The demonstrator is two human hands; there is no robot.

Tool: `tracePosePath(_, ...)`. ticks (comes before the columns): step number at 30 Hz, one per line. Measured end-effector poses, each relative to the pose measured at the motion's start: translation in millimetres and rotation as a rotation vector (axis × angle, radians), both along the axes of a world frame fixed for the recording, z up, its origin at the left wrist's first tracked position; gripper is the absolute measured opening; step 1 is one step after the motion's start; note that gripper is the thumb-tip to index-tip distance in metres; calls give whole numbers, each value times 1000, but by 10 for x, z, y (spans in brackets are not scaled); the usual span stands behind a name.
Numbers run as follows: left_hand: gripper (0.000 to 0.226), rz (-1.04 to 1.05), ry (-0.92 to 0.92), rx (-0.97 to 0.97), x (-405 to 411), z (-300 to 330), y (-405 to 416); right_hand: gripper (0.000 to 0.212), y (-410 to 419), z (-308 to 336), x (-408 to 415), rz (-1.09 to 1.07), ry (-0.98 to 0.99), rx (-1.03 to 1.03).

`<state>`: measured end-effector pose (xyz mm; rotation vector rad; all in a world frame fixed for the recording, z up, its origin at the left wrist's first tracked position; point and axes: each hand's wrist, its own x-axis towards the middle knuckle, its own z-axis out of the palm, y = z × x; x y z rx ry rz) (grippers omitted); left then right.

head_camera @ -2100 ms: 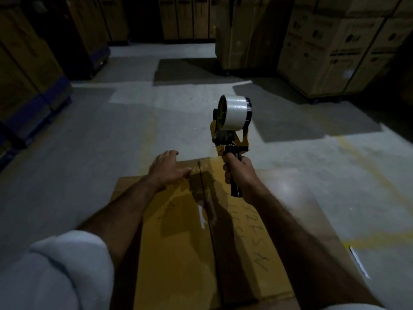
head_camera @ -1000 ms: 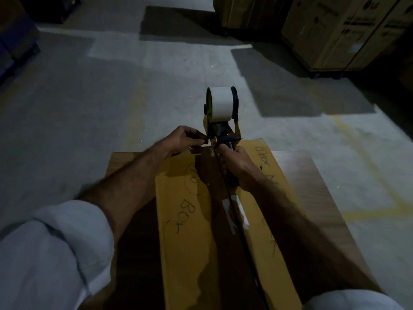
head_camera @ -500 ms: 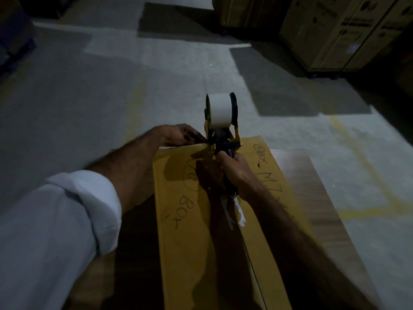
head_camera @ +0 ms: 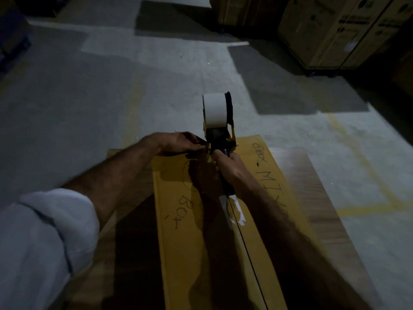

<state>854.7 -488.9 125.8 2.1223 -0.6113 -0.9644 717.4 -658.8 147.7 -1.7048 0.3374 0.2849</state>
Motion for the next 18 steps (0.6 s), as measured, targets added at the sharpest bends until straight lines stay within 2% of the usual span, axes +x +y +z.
tracePosePath(5, 37, 43, -10, -43, 18, -98, 44, 33, -9, 31, -99, -12, -36, -23)
tracePosePath(9, 22, 80, -20, -99, 50, -166, 24, 29, -111, 18, -348, -7, -48, -34)
tracePosePath(13, 26, 133, 25, -161, 46, -174, 34, 31, -204, -3, -609, -29, -2, -48)
tracePosePath(15, 30, 142, -6, -211, -12, -150, 30, 33, -210, 16, -659, -52, 18, -43)
tracePosePath(18, 23, 165, -133, -280, -147, -220, 64, 32, -183, 38, -698, -43, 23, -44)
